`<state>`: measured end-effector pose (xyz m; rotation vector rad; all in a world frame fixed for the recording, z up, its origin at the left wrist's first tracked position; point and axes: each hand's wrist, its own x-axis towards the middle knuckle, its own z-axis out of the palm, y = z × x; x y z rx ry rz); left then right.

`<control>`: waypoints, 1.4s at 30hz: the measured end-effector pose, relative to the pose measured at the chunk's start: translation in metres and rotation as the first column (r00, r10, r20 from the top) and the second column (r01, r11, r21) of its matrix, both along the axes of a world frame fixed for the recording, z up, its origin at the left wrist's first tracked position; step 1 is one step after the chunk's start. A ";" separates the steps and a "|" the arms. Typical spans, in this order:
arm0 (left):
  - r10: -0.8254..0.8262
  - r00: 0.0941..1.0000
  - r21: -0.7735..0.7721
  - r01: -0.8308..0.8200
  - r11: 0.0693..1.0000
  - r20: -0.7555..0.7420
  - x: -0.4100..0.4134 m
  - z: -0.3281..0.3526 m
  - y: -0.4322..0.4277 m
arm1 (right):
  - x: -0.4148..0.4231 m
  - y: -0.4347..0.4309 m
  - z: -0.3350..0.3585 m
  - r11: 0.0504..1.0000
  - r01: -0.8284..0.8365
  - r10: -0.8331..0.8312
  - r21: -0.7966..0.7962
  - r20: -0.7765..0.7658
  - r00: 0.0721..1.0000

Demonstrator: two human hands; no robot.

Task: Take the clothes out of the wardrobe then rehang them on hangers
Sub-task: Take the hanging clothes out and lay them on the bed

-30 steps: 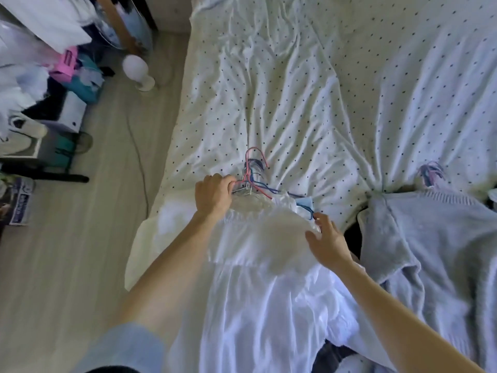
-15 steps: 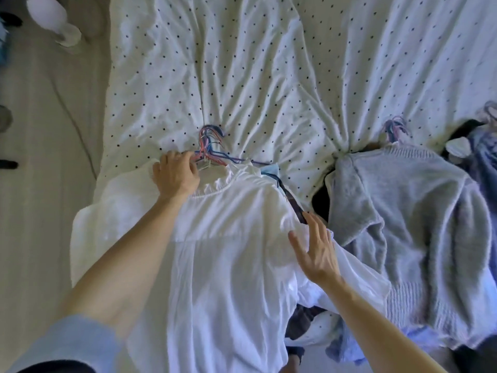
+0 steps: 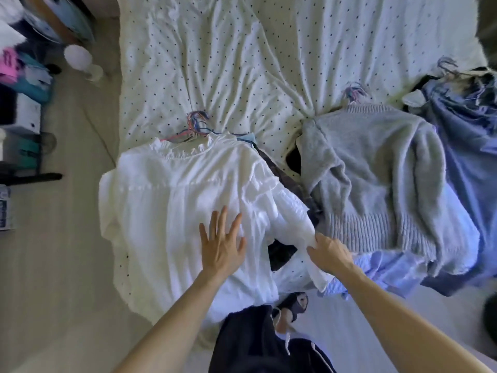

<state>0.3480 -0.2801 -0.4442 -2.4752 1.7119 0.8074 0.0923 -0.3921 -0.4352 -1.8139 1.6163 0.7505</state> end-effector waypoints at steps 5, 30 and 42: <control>0.053 0.998 0.321 -0.055 0.946 0.014 -0.028 0.001 0.051 | -0.011 0.072 0.012 0.976 0.112 -0.159 0.187 0.259 0.953; -0.406 0.913 0.384 0.364 0.848 0.030 -0.109 0.089 -0.014 | -0.113 0.124 0.105 0.947 0.080 0.036 -0.311 0.348 0.937; -0.810 0.584 -0.273 0.787 0.554 0.041 -0.317 0.249 -0.163 | -0.273 0.121 0.273 0.438 0.449 -0.292 -0.779 0.350 0.890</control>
